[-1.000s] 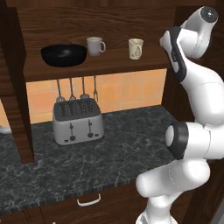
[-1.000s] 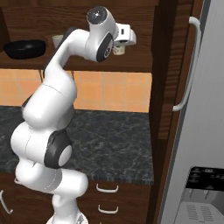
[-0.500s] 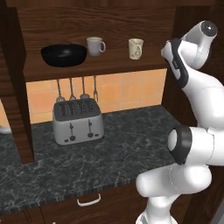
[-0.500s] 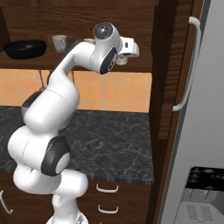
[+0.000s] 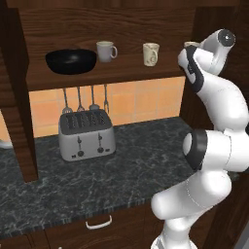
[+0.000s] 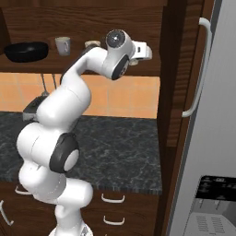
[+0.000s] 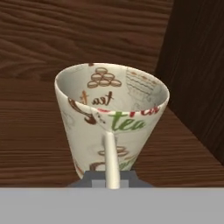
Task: Gather all objects into one cabinet and sort the glasses and bowls to opposite sides.
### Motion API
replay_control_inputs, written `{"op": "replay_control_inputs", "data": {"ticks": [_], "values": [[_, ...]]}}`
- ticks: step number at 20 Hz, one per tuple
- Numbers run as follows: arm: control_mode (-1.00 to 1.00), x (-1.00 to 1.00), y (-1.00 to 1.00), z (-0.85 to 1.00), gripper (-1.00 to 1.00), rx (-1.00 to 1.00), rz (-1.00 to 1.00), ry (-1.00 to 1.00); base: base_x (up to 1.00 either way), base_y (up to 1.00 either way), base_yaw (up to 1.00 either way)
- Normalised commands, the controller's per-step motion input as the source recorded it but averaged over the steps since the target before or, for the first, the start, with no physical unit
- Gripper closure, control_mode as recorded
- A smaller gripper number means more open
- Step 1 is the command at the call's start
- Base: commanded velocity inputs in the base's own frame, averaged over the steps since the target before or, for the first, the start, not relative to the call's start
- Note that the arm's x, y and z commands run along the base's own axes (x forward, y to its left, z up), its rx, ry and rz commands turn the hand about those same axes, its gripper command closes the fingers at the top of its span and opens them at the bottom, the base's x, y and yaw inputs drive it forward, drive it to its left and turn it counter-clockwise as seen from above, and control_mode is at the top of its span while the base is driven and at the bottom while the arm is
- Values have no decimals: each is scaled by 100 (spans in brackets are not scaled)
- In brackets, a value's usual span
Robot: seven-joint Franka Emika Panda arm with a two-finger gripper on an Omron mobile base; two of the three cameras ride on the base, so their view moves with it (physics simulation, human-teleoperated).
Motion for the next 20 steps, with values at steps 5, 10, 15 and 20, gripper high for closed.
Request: {"op": "replay_control_inputs", "data": {"ticks": [5, 10, 15, 20], "values": [[-100, 92, -37, 0, 100, 3, 0, 2, 0, 0, 0], [-100, 81, -26, -1, 100, 5, 0, 4, 0, 0, 0], [-100, 42, -5, 0, -100, 3, 0, 3, 0, 0, 0], [-100, 10, -11, 0, -100, 1, 0, 3, 0, 0, 0]]}}
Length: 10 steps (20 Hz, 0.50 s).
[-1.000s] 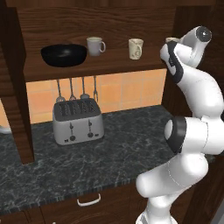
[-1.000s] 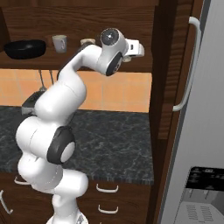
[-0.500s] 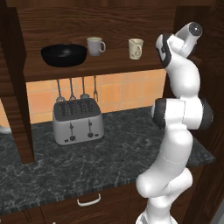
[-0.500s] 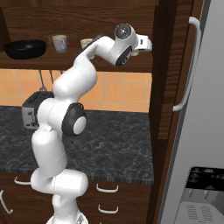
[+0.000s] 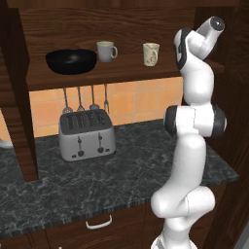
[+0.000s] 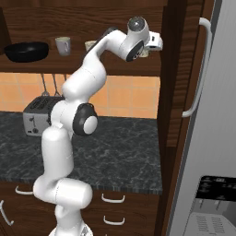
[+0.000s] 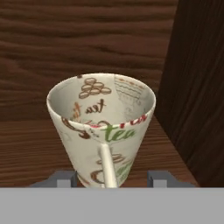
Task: Gather all objects into one cabinet and sort the glasses and bowls to opposite sides.
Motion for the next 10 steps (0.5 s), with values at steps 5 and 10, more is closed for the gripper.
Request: {"op": "replay_control_inputs", "data": {"ticks": [5, 10], "values": [[-100, -6, 0, -1, -100, 0, 0, 1, 0, 0, 0], [-100, -33, 1, -20, -100, 0, 0, 0, 0, 0, 0]]}}
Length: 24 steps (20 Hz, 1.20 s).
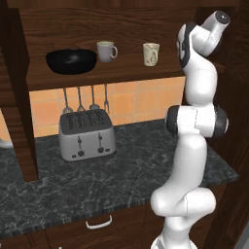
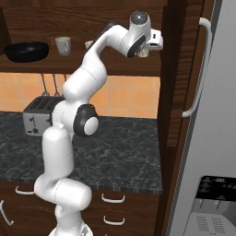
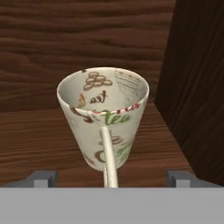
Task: Gather all objects into one cabinet and sort the glasses and bowls to opposite sides.
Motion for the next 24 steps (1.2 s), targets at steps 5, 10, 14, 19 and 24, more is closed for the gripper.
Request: {"op": "replay_control_inputs", "data": {"ticks": [5, 10, 14, 19, 24], "values": [[-100, -84, 24, -39, -100, 0, -1, -6, 0, 0, 0], [-100, -51, 85, -81, -100, -8, -11, -20, 0, 0, 0], [-100, -15, 100, -92, -100, -19, -14, -25, 0, 0, 0], [-100, -65, 19, 2, -100, -11, -13, -18, 0, 0, 0], [-100, -78, 0, 66, -100, 2, -5, 0, 0, 0, 0]]}}
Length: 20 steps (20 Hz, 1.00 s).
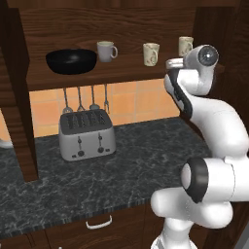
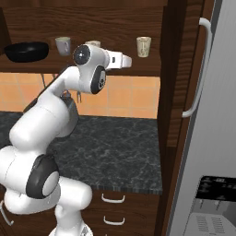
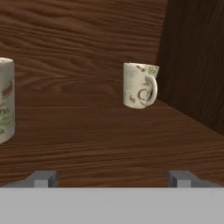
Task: Gather all objects into one cabinet and sort the glasses and bowls to opposite sides.
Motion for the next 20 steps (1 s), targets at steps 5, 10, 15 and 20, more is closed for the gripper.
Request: {"op": "replay_control_inputs", "data": {"ticks": [5, 10, 15, 20], "values": [[-100, -96, 0, 93, -100, 7, -2, 6, 0, 0, 0], [-100, -88, 34, 11, -100, 17, 4, 7, 0, 0, 0], [-100, -92, 70, -3, -100, 3, 5, 1, 0, 0, 0], [-100, -52, 91, -11, -100, -1, 0, -5, 0, 0, 0]]}}
